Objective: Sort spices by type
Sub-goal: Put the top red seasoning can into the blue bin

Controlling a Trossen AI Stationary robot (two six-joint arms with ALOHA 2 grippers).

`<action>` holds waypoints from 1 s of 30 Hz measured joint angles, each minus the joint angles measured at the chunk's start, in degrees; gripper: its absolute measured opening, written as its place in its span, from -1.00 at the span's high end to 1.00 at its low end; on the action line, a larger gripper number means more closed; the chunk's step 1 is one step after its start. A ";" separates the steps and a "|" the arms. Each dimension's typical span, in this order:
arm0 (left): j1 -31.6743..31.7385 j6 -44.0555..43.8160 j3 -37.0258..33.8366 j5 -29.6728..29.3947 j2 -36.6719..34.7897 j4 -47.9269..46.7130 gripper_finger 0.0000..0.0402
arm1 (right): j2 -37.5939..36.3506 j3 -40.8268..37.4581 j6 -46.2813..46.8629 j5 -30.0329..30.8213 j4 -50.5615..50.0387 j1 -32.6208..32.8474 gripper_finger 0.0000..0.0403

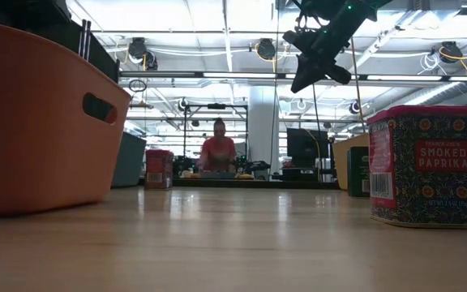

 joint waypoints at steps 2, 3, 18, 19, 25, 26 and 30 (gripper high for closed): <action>0.00 0.00 1.37 0.04 -0.04 -2.11 -0.24 | 0.00 0.00 0.04 0.00 0.00 0.00 1.00; 0.00 0.00 2.00 0.11 -0.04 -3.25 -0.24 | 0.00 0.00 0.04 0.00 0.00 0.02 1.00; 0.04 0.02 8.91 1.20 -0.04 -11.63 -0.24 | -0.02 0.00 0.21 -0.02 0.00 0.00 1.00; 0.04 0.00 9.64 1.23 -0.04 -12.34 -0.24 | -0.01 0.00 0.21 -0.02 0.00 0.00 1.00; 0.55 0.00 15.52 0.78 -0.03 -16.72 -0.24 | 0.00 0.00 0.21 -0.06 0.00 0.00 1.00; 0.97 -0.02 16.66 0.21 -0.03 -16.84 -0.24 | -0.01 0.00 0.36 -0.25 0.00 0.01 1.00; 3.78 0.34 21.27 -3.83 -0.02 -17.35 -0.24 | -0.20 0.00 2.43 -3.19 -0.14 0.00 1.00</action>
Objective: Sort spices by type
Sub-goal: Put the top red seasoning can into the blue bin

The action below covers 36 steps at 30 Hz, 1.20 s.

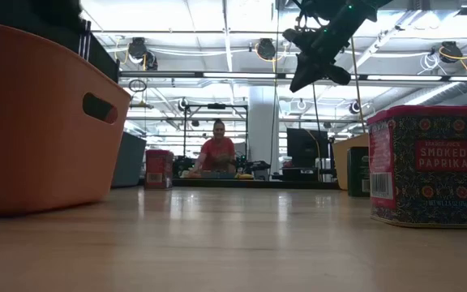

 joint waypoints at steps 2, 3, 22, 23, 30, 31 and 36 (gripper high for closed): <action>2.16 -0.11 2.06 -2.23 -0.04 -0.06 -0.24 | -0.42 0.00 1.00 -1.63 0.01 0.13 1.00; 3.40 -0.29 3.12 -3.02 -0.02 -0.08 -0.24 | -0.68 0.00 1.54 -1.98 0.01 0.38 1.00; 28.41 14.49 8.89 2.21 -0.02 5.18 -0.24 | -5.00 0.04 3.91 -3.08 -0.12 10.46 1.00; 29.42 13.75 8.89 2.46 -0.02 5.60 -0.24 | -5.00 0.04 4.53 -3.09 -0.48 10.70 1.00; 35.45 4.62 8.89 10.08 0.03 7.90 -0.24 | -5.00 0.04 5.37 -9.80 -8.79 12.80 1.00; 35.99 3.31 8.89 10.78 0.07 8.52 -0.24 | -5.00 0.04 5.37 -10.64 -10.28 13.26 1.00; 37.58 -1.24 8.89 11.66 0.59 10.98 -0.24 | -5.00 0.04 5.37 -12.12 -16.42 15.99 1.00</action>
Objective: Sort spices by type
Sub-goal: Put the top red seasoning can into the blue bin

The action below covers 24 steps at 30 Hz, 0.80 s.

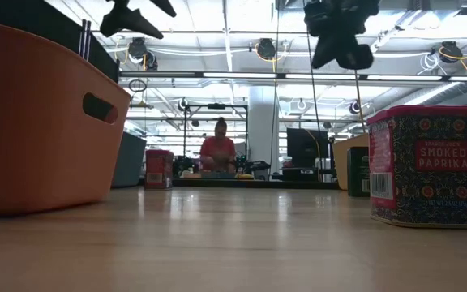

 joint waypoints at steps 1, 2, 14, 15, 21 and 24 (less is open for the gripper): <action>0.36 -0.67 0.00 0.03 0.24 0.19 -0.24 | 0.00 0.00 0.00 0.01 -0.91 0.42 1.00; 0.74 -1.28 0.00 0.04 0.52 -0.03 -0.24 | 0.00 0.00 0.00 0.01 -1.66 0.76 1.00; 5.48 -9.74 11.97 3.94 17.07 -14.07 -0.24 | 0.00 0.00 -1.14 0.44 -2.21 -0.08 1.00; 6.31 -9.76 14.24 3.86 19.08 -18.25 -0.24 | 0.00 0.00 -1.32 0.46 -2.21 -0.33 1.00; 13.82 -7.66 20.15 4.31 28.14 -27.75 -0.24 | 0.00 0.00 -2.96 2.50 -1.89 -1.11 1.00; 17.54 -6.91 19.98 6.26 30.85 -26.83 -0.24 | 0.00 0.00 -3.35 3.57 -1.89 -1.13 1.00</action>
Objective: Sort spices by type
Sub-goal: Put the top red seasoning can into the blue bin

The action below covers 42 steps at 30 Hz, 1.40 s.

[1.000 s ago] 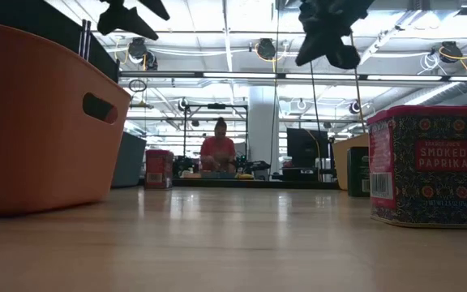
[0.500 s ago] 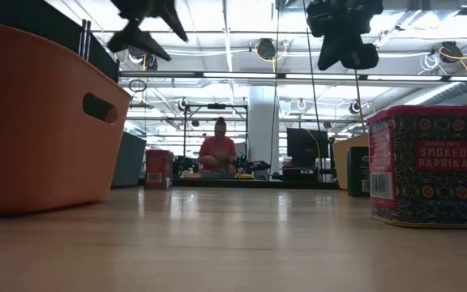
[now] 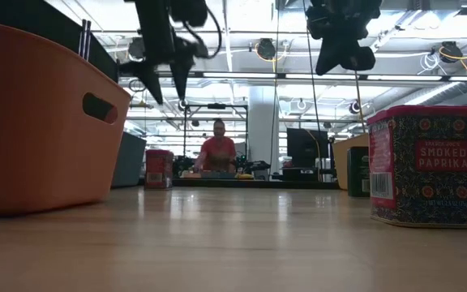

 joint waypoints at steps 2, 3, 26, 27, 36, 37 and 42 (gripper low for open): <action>1.55 0.50 0.00 0.31 1.10 0.02 -0.24 | 0.00 0.00 -0.59 0.04 -0.02 0.01 1.00; 2.20 1.18 -0.02 0.44 1.48 0.21 -0.24 | 0.00 0.00 -0.85 0.04 -0.02 0.01 1.00; 5.31 -1.22 -0.09 -1.83 6.68 0.82 -0.24 | 0.02 -0.02 -3.77 1.84 0.86 -0.39 1.00; 5.31 -1.23 -0.11 -2.30 6.91 0.60 -0.24 | 0.02 -0.02 -3.79 1.84 0.86 -0.39 1.00; 5.32 -1.31 -0.15 -4.08 7.92 -2.51 -0.25 | 0.02 -0.02 -4.76 1.84 0.91 -0.39 1.00; 5.31 -1.30 -0.15 -4.06 7.92 -2.50 -0.26 | 0.02 -0.02 -5.12 1.84 0.96 -0.39 1.00; 5.31 -1.51 -0.15 -4.08 7.92 -3.06 -0.40 | 0.02 -0.02 -5.53 1.84 1.37 -0.39 1.00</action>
